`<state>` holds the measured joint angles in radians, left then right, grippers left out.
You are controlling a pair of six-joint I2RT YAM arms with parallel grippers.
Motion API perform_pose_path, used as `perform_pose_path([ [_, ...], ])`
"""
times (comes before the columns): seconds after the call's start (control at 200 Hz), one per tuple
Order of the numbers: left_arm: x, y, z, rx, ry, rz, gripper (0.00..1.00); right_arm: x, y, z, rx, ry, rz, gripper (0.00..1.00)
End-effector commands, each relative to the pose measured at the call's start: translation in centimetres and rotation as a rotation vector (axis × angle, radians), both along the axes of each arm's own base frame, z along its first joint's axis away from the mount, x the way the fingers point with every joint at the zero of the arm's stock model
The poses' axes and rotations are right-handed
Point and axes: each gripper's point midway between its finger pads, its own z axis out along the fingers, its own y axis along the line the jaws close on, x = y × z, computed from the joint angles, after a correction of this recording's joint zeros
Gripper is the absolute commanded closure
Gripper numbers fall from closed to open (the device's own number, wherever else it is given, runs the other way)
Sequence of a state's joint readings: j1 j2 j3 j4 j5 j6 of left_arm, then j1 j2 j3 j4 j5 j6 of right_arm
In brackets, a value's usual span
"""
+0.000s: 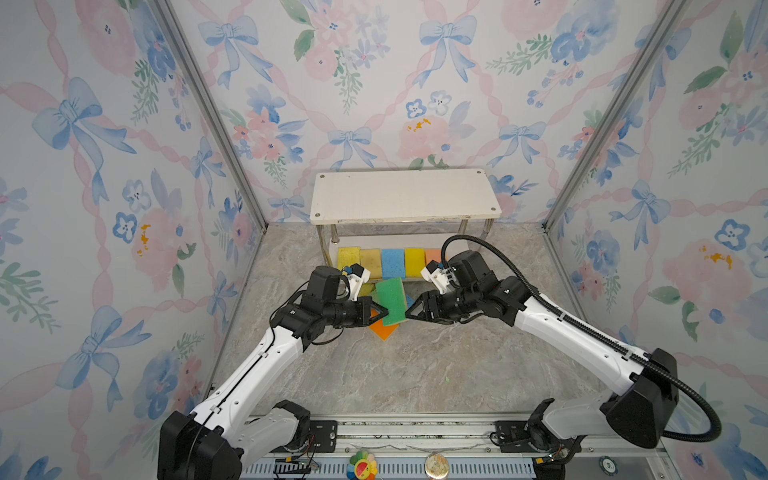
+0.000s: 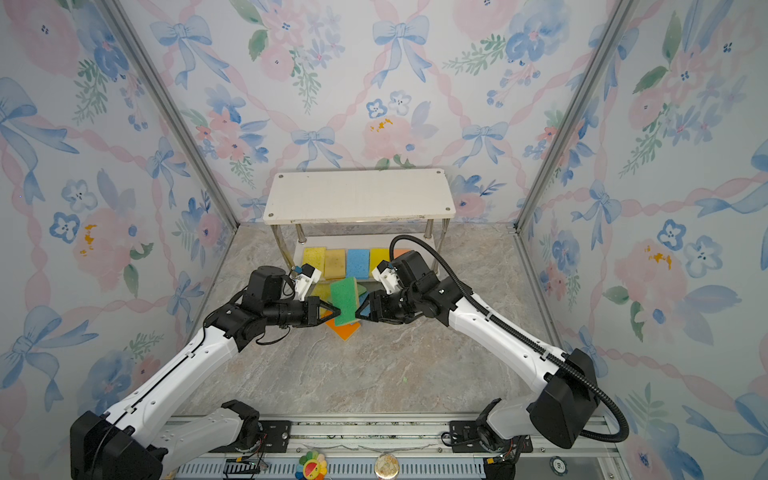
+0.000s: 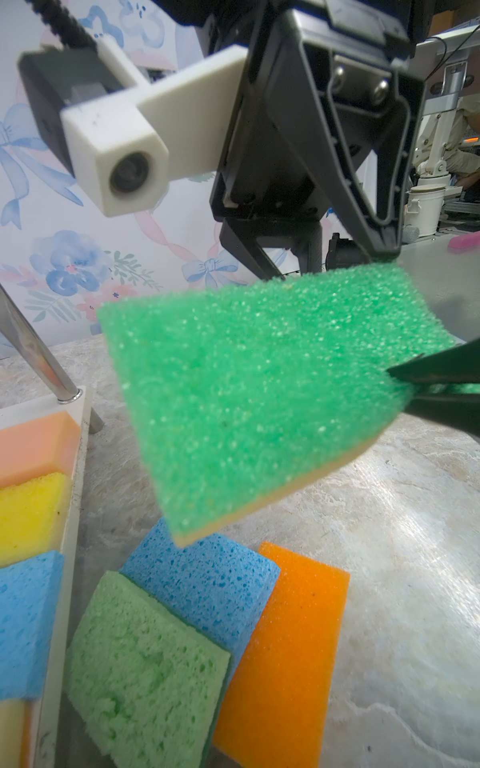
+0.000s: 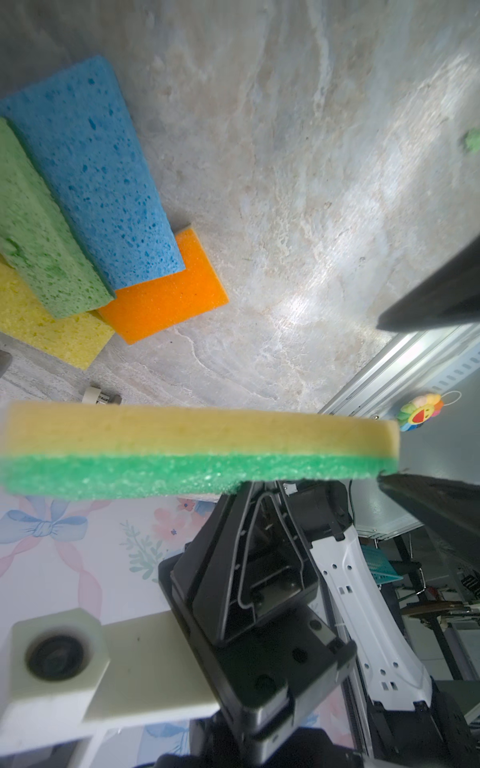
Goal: Place and organize the cleaning sponges onto the shelf
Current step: 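Lift the green scrub sponge toward the right gripper while the right gripper approaches, then close the right gripper on the green scrub sponge and open the left gripper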
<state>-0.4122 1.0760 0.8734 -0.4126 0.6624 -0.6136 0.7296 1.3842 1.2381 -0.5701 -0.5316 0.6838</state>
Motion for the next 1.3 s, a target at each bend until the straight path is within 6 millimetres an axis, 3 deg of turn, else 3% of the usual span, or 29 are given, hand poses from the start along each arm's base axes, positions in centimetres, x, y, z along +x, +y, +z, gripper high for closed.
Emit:
perform_pose_path([
  [0.0, -0.6, -0.3, 0.6, -0.029, -0.004, -0.022, 0.95, 0.0, 0.4, 0.9, 0.038, -0.031, -0.006, 0.38],
  [0.16, -0.7, -0.4, 0.8, -0.038, 0.002, -0.026, 0.95, -0.6, 1.5, 0.3, 0.027, -0.023, 0.027, 0.37],
  [0.315, -1.0, -0.4, 1.4, -0.053, -0.007, -0.027, 0.95, -0.7, 2.4, -0.3, 0.039, -0.017, 0.031, 0.43],
  [0.605, -1.3, 0.0, 1.2, -0.052, -0.003, -0.009, 0.95, -1.1, 2.9, -0.6, 0.03, -0.018, 0.033, 0.62],
  [0.775, -1.4, 0.1, 1.2, -0.051, -0.003, -0.002, 0.94, -0.8, 2.5, -0.2, 0.024, -0.042, 0.01, 0.8],
  [0.835, -1.3, 0.2, 1.1, -0.048, -0.003, 0.008, 0.85, -0.7, 2.5, 0.1, 0.023, -0.052, 0.01, 0.85],
  [0.905, -0.9, 0.7, 0.5, -0.032, -0.001, 0.034, 0.53, -0.5, 2.0, 0.2, 0.001, -0.07, -0.006, 0.87],
  [1.045, 0.3, 3.5, -0.6, -0.009, 0.009, 0.182, 0.03, 0.2, 0.0, 1.2, -0.05, -0.127, -0.055, 0.89],
  [1.13, 0.8, 5.8, -0.8, -0.006, 0.004, 0.302, 0.02, 0.9, -1.5, 2.6, -0.075, -0.17, -0.09, 0.89],
  [1.21, 0.7, 6.6, -1.4, 0.001, 0.006, 0.341, 0.02, 1.3, -2.0, 4.7, -0.07, -0.198, -0.097, 0.89],
  [1.275, 0.4, 6.7, -2.3, 0.007, 0.034, 0.348, 0.02, 1.7, -1.5, 7.8, -0.041, -0.249, -0.082, 0.88],
  [1.295, 0.0, 6.8, -3.8, 0.02, 0.069, 0.348, 0.02, 1.9, -1.3, 8.8, -0.028, -0.265, -0.078, 0.88],
])
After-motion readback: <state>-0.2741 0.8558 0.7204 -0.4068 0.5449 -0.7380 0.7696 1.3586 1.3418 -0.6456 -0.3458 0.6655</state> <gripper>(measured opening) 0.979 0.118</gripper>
